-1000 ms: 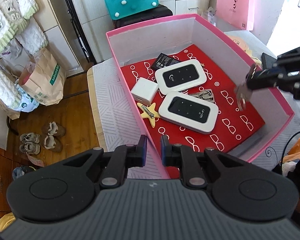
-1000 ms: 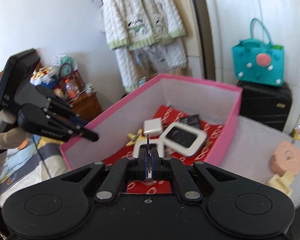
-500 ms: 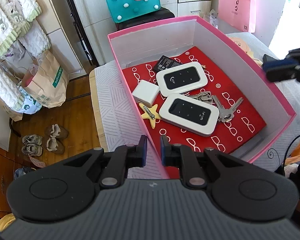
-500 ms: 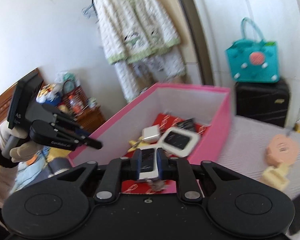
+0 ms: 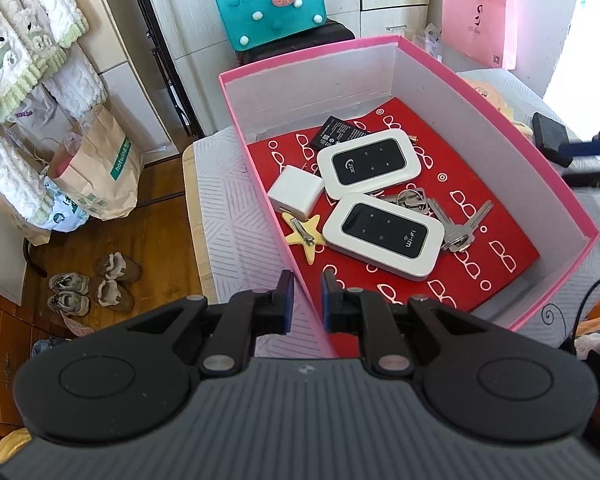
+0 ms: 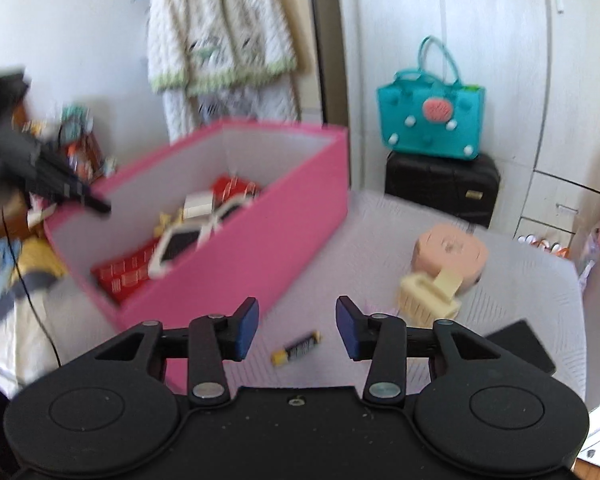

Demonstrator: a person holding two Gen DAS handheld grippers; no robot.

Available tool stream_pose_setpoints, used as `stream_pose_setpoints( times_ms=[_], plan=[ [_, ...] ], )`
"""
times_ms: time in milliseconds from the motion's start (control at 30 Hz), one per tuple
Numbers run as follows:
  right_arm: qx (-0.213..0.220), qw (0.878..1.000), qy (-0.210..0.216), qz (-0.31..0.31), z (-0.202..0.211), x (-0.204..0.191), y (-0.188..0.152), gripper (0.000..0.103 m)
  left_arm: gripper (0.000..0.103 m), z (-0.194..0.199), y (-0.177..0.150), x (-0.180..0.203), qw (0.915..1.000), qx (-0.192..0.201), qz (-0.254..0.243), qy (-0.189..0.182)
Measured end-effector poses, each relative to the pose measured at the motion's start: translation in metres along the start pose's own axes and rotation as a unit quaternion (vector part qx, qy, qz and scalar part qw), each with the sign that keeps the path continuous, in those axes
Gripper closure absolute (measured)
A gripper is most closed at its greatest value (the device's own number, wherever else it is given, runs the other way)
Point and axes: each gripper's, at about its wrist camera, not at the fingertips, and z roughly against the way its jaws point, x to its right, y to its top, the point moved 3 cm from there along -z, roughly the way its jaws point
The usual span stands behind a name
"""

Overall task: Organize rigid objects
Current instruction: 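Move the right gripper back toward the AA battery on the table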

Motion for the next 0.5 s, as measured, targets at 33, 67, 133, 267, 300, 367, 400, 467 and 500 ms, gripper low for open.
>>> stream_pose_setpoints(
  times_ms=[33, 67, 133, 267, 300, 367, 400, 467, 500],
  plan=[
    [-0.011, 1.000, 0.006, 0.005, -0.005, 0.000, -0.004, 0.054, 0.090, 0.000, 0.000, -0.001, 1.0000, 0.000, 0.001, -0.001],
    [-0.022, 1.000, 0.012, 0.008, -0.009, -0.001, -0.008, 0.054, 0.090, 0.000, 0.000, -0.001, 1.0000, 0.000, 0.001, 0.000],
    [-0.044, 0.998, 0.023, 0.025, -0.017, -0.001, -0.018, 0.053, 0.090, 0.001, 0.000, -0.001, 1.0000, 0.000, -0.001, 0.000],
    [-0.059, 0.995, 0.032, 0.073, -0.035, -0.001, -0.033, 0.053, 0.090, 0.000, 0.001, -0.001, 1.0000, 0.003, 0.000, 0.003],
    [-0.060, 0.994, 0.025, 0.083, -0.039, -0.002, -0.035, 0.053, 0.090, 0.000, 0.001, -0.002, 1.0000, 0.004, 0.002, 0.003],
    [-0.053, 0.993, 0.019, 0.104, -0.045, -0.001, -0.035, 0.052, 0.090, 0.000, 0.000, -0.002, 1.0000, 0.004, 0.004, 0.002],
    [-0.050, 0.992, 0.021, 0.112, -0.048, -0.002, -0.034, 0.052, 0.090, 0.000, 0.000, -0.002, 1.0000, 0.004, 0.004, 0.002],
    [-0.046, 0.991, 0.035, 0.117, -0.052, 0.001, -0.033, 0.050, 0.090, -0.001, 0.000, -0.002, 1.0000, 0.004, 0.006, 0.001],
    [-0.045, 0.991, 0.041, 0.115, -0.054, 0.003, -0.031, 0.048, 0.090, -0.001, 0.000, -0.002, 1.0000, 0.004, 0.006, 0.000]
  ],
)
